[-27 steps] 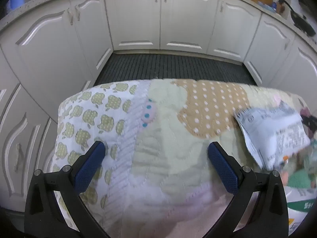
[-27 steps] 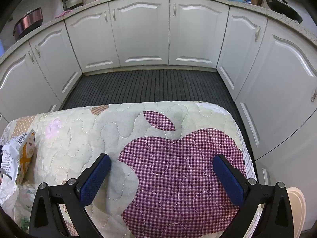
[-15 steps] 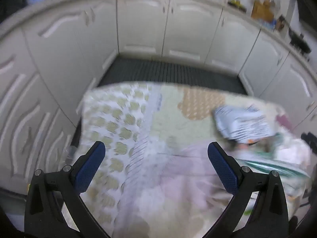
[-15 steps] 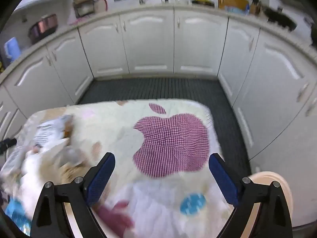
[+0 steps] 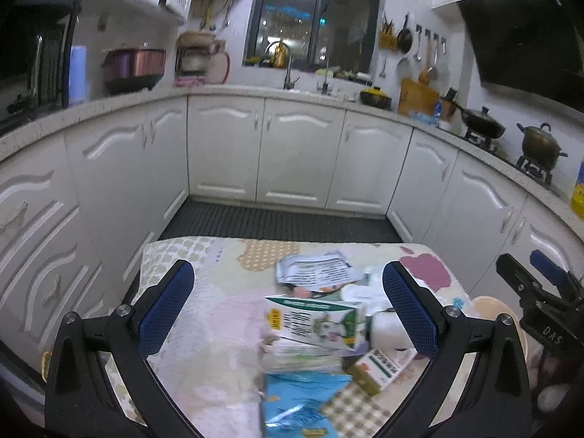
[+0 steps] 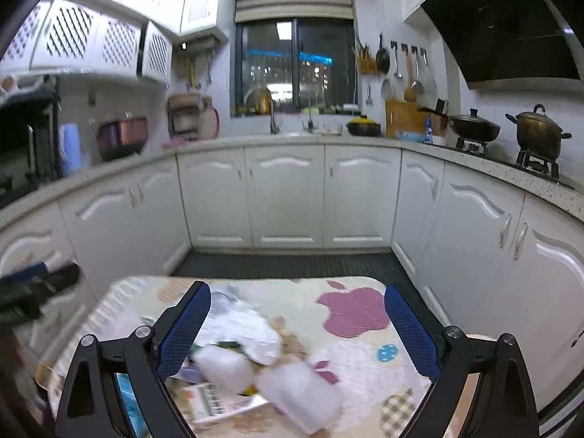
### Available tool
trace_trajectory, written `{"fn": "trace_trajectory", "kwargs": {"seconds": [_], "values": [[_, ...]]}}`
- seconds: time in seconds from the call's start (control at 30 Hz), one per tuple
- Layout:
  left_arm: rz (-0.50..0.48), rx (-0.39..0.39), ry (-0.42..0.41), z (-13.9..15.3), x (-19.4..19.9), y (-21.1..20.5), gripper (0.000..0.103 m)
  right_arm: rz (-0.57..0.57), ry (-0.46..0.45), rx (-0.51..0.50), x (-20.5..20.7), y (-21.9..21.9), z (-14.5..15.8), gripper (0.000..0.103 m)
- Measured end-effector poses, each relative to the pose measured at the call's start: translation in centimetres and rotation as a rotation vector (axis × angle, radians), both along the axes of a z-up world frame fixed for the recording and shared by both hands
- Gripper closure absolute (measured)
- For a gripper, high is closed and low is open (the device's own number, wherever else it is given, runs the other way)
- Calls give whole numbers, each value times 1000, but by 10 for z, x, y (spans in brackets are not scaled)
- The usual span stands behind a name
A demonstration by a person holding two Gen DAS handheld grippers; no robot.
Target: Collect trash
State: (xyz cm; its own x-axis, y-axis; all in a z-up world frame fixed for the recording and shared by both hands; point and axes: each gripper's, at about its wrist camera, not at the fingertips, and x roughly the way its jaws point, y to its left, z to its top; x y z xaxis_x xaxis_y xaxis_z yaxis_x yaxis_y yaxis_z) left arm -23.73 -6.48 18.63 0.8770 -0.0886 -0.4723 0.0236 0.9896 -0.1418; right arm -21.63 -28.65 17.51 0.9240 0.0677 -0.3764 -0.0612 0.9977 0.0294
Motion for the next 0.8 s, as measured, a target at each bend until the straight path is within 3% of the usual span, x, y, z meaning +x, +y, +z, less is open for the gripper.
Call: {"fn": "trace_trajectory", "kwargs": {"seconds": [0.23, 0.43, 0.8], "values": [[6, 27, -62, 7, -15, -26, 1, -2, -52, 10, -20, 10, 7, 8], [3, 19, -91, 3, -22, -24, 1, -9, -75, -7, -23, 14, 9, 8], [-13, 21, -82, -2, -20, -27, 1, -5, -62, 5, -22, 19, 7, 8]]}}
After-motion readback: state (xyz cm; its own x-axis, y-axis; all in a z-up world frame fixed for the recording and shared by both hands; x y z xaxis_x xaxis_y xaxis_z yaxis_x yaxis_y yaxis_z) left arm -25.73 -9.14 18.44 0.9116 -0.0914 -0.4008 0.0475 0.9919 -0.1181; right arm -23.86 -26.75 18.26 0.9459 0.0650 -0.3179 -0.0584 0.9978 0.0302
